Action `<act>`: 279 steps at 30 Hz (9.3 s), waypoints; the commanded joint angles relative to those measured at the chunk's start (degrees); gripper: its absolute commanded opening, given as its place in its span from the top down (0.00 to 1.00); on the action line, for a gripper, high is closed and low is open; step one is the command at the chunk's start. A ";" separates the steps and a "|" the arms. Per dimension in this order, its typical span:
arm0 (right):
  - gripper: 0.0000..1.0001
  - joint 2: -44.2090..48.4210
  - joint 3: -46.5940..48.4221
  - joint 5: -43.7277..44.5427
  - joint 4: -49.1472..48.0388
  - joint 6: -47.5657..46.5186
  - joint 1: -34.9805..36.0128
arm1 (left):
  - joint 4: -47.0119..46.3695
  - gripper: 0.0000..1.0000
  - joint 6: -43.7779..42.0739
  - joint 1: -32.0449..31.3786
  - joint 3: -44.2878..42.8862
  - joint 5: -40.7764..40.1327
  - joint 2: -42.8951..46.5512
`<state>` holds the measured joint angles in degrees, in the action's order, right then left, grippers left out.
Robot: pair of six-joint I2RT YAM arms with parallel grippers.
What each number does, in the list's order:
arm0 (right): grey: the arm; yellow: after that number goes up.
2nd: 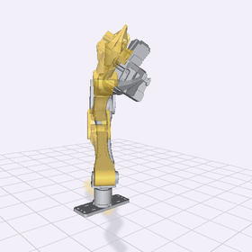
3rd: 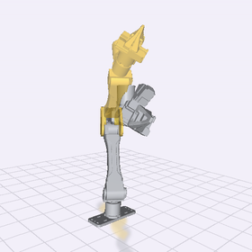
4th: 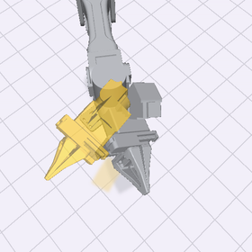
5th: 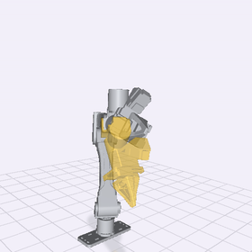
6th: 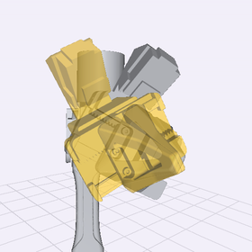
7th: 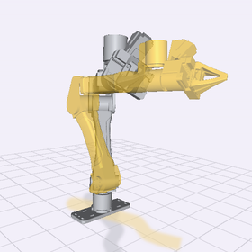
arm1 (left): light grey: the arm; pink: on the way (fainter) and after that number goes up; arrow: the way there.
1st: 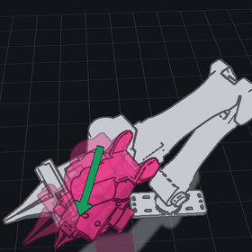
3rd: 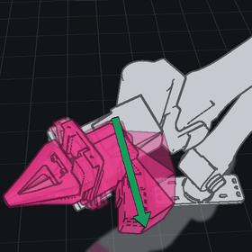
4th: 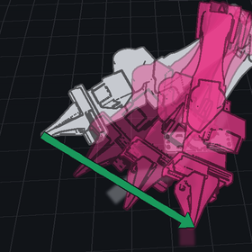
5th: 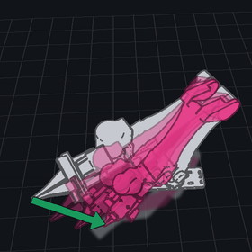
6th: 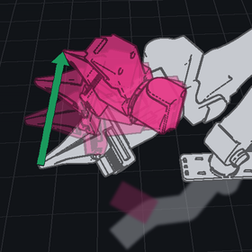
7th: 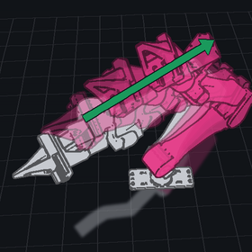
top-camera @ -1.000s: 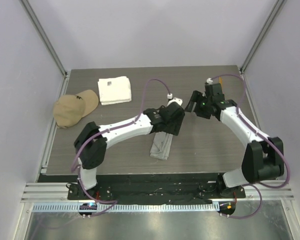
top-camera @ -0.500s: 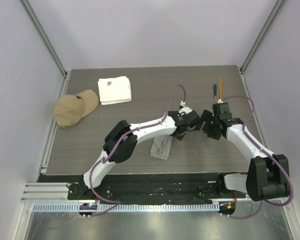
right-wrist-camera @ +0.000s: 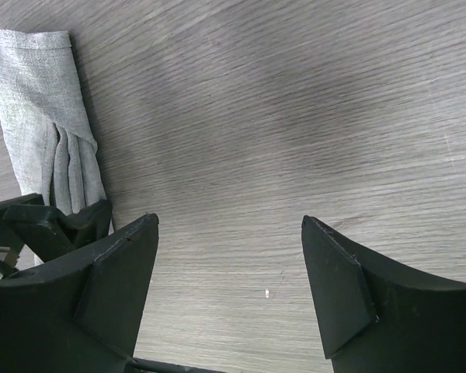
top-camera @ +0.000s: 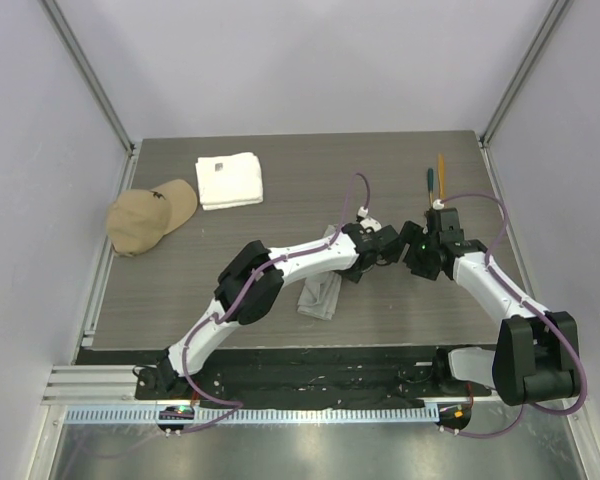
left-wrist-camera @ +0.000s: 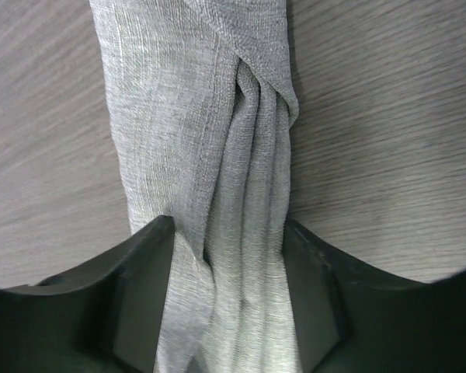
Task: Fold the napkin into a case and place the utensils inside
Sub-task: Pick up the smaller rectangle-folded napkin from the center of the board, then turn over the smaller rectangle-folded napkin at the center of the board, then smooth out the smaller rectangle-folded napkin at the center of the board, then pick up the spoon from the corner of the board, then pass from the right arm to the left
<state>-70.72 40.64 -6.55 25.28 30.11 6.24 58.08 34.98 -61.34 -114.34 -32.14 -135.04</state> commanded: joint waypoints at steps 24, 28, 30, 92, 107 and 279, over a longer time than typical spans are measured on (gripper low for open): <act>0.21 -0.74 -0.74 -2.07 -4.18 -1.02 -0.26 | -3.14 1.00 1.76 1.04 4.03 8.48 10.75; 0.21 -1.00 -0.57 -2.68 -4.27 -1.10 -0.26 | -10.08 1.00 1.76 3.85 9.83 16.83 19.00; 0.21 -1.09 -0.56 -2.86 -4.36 -1.19 -0.26 | -15.77 1.00 1.58 6.40 14.40 24.01 21.56; 0.74 -36.05 28.70 -27.46 -19.11 -2.69 10.63 | -54.57 1.00 8.53 21.70 56.95 53.33 37.93; 0.81 -47.93 30.11 -33.18 -29.93 -1.73 5.89 | -52.73 1.00 5.11 22.58 63.99 41.99 32.30; 0.99 -7.51 13.94 5.93 -14.20 12.96 3.78 | -61.86 0.92 19.07 14.14 38.58 52.97 25.18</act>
<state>-81.95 55.24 -1.58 14.55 41.25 9.45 -5.02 56.12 -46.94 -74.35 22.02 -113.71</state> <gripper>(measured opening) 0.149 0.215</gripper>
